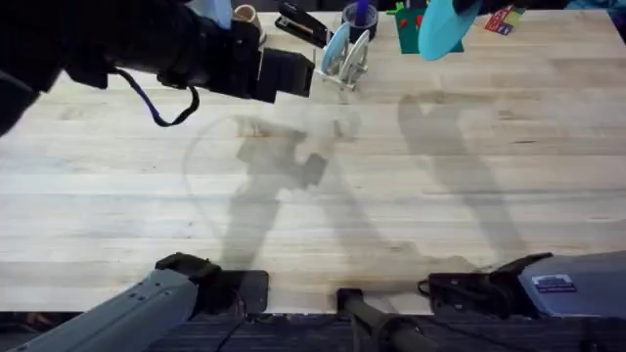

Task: Pick up the plates from the table one by one and place each into a slot on the dish rack.

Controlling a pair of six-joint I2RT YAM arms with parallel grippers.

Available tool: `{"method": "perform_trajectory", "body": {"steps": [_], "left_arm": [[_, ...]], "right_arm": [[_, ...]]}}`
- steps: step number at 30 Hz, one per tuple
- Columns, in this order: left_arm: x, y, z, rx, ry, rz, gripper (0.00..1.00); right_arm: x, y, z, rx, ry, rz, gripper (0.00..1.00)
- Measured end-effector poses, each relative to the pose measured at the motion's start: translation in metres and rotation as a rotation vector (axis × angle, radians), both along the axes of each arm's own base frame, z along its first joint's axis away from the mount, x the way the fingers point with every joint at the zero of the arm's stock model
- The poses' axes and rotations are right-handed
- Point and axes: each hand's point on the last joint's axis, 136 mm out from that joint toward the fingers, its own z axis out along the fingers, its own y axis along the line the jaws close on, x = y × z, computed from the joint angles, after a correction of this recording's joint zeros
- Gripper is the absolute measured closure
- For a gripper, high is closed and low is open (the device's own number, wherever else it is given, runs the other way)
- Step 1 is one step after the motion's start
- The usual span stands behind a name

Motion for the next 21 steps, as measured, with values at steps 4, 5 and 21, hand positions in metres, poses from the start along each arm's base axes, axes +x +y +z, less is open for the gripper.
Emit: {"method": "perform_trajectory", "body": {"steps": [4, 5, 21], "left_arm": [[0.0, 0.0, 0.0, 0.0, 0.0, 0.0, 0.006], [0.0, 0.0, 0.0, 0.0, 0.0, 0.0, 0.006], [0.002, -0.001, 0.002, -0.004, -0.012, 0.0, 0.006]], "right_arm": [[-0.006, -0.003, -0.004, 0.031, 0.034, -0.078, 0.971], [-0.009, -0.004, -0.005, 0.038, 0.049, -0.101, 0.97], [-0.004, -0.001, -0.003, 0.173, 0.049, -0.311, 0.969]]}}
